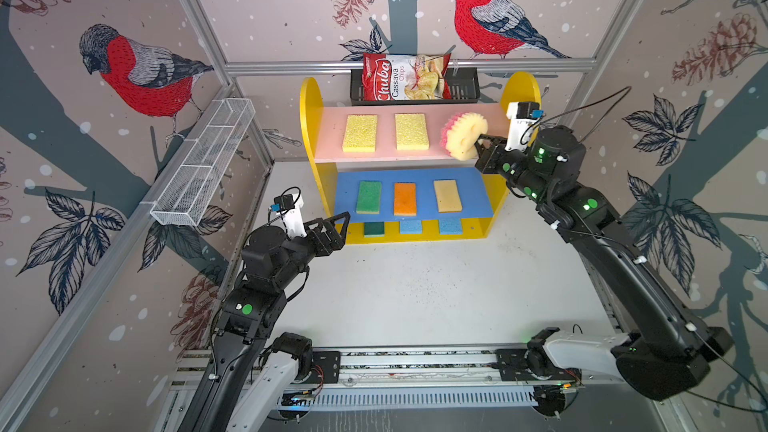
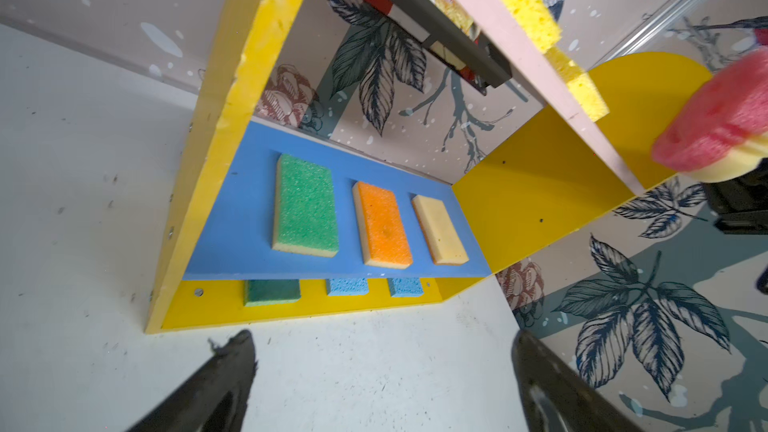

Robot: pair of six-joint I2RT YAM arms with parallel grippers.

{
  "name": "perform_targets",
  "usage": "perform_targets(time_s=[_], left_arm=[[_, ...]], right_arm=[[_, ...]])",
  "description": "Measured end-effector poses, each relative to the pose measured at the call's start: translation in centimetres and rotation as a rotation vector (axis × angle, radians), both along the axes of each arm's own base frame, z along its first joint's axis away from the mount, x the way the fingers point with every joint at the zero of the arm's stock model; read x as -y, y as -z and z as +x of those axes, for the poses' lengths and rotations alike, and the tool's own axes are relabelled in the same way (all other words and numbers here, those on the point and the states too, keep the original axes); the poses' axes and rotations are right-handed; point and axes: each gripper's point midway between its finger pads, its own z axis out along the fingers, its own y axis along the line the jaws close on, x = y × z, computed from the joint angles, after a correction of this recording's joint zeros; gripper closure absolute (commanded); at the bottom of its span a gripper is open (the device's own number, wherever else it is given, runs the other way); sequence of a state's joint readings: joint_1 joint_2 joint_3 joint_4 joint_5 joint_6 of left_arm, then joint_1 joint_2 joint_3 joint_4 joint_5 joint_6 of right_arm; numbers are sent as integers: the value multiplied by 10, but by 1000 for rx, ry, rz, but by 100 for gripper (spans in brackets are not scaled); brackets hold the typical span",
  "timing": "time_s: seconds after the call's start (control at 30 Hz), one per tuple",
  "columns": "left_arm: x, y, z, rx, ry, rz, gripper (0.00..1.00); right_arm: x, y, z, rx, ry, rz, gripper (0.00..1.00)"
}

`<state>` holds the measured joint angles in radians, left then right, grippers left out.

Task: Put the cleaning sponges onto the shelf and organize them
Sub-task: 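Lower the smiley sponge toward the blue shelf while left gripper reaches to it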

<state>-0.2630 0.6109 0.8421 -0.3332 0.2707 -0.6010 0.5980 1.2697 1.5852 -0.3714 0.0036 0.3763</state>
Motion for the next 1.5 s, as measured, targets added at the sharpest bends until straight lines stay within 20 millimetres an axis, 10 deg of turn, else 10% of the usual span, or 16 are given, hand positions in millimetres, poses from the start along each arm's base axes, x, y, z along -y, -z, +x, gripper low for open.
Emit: perform_targets(time_s=[0.27,0.6,1.0,1.5], left_arm=[[47,-49,-26,150,244,-94,7],[133,-70,-36,170,389,47,5],[123,-105,-6,248,198,134,7],[164,-121,-4,273,337,87,97]], right_arm=[[-65,52,-23,-143,-188,-113,100],[-98,61,-47,-149,-269,-168,100],[-110,61,-75,-146,-341,-187,100],[-89,40,-101,-51,-384,-95,94]])
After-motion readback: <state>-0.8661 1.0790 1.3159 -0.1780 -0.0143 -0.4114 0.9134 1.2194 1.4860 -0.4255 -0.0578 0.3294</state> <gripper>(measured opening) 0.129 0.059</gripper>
